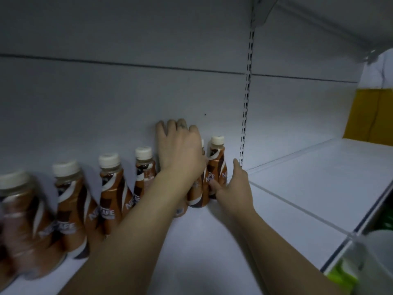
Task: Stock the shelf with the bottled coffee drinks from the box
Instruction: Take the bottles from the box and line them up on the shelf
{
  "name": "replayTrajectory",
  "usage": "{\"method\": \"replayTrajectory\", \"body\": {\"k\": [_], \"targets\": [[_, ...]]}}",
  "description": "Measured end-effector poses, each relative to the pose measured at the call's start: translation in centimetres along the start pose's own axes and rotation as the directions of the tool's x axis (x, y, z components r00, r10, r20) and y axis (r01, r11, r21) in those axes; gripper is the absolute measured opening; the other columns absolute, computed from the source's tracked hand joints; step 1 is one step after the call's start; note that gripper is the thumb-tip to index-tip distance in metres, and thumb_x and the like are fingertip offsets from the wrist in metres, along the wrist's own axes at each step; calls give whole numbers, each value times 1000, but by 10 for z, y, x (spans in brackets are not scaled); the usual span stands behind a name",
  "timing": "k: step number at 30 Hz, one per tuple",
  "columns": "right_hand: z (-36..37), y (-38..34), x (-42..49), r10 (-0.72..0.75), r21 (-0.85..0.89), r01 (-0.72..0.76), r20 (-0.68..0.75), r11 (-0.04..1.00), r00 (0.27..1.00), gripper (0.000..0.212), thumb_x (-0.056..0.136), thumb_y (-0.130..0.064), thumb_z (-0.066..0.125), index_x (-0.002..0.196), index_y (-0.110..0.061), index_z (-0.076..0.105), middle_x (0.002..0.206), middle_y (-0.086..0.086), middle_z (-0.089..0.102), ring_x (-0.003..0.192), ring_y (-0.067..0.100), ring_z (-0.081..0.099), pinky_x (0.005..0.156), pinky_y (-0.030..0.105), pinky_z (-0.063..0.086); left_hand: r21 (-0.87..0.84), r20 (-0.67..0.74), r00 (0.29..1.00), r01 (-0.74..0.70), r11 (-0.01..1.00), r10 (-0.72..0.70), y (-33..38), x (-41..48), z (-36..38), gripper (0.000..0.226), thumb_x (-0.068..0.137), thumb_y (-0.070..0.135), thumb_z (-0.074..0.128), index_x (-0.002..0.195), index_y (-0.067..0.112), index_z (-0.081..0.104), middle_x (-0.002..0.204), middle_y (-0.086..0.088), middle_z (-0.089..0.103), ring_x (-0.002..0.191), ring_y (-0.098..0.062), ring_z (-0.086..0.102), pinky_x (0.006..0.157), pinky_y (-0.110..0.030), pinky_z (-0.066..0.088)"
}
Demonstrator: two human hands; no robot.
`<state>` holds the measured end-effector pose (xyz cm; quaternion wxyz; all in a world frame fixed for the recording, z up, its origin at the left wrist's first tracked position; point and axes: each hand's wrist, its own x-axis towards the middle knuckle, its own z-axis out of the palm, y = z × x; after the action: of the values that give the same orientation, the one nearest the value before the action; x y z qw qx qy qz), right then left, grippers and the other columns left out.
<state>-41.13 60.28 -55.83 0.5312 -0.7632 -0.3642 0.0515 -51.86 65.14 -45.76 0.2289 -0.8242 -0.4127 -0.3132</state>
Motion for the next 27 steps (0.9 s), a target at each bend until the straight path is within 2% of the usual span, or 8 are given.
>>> {"method": "replayTrajectory", "body": {"k": [3,6,9,12,16,20,24,27], "targets": [[-7,-8,-7,-108,-105,101,-61,989,992,87,84,-28,69,153,-16,18,156,11,27,144,28,25,117,45,26,-35,24,1000,-19,999,20,-13,-12,-19,55,78,50,67,122,19,56,128,-10,53,126,-30,40,114,-52,10],[-10,-31,-20,-291,-155,270,-136,950,947,80,81,-20,67,150,-11,27,154,16,29,143,31,24,118,44,23,-64,37,999,-9,998,11,-45,-30,-43,57,77,48,68,125,20,55,130,-8,52,128,-29,38,116,-50,5],[-1,-61,-40,-518,-150,500,-124,853,847,68,79,-18,64,142,-8,40,148,17,37,137,33,34,114,46,29,-62,-6,999,39,997,-40,-95,-58,-68,56,76,45,70,124,19,57,127,-8,54,128,-30,39,117,-49,7],[19,-95,-66,-651,-80,647,-51,759,757,59,82,-21,62,137,-10,46,143,12,45,133,29,40,113,44,32,12,-14,991,136,991,-136,-158,-90,-97,57,75,45,72,123,19,59,127,-10,56,126,-33,41,112,-46,18],[49,-142,-107,-734,49,733,65,679,676,50,87,-25,60,135,-18,47,136,3,49,127,20,44,108,37,37,61,109,945,304,951,-309,-220,-110,-126,57,77,51,69,125,24,57,123,-6,59,118,-31,47,97,-41,34],[80,-175,-130,-787,68,790,175,610,592,49,87,-26,59,134,-22,48,134,-1,49,124,16,43,103,32,36,165,369,875,272,948,-315,-243,-107,-133,53,79,57,64,124,30,53,113,1,62,108,-24,53,89,-39,40],[95,-178,-133,-782,18,784,86,620,617,43,86,-28,59,128,-19,54,129,1,55,120,18,48,99,36,41,153,457,829,284,947,-322,-262,-105,-133,46,78,52,68,116,29,57,107,3,63,95,-20,58,84,-37,49],[100,-161,-138,-810,-39,816,97,577,578,43,85,-29,61,127,-16,56,128,5,57,119,20,50,101,37,40,93,527,796,295,951,-299,-272,-105,-130,36,76,46,72,106,31,60,102,5,63,90,-19,60,82,-42,53]]}}
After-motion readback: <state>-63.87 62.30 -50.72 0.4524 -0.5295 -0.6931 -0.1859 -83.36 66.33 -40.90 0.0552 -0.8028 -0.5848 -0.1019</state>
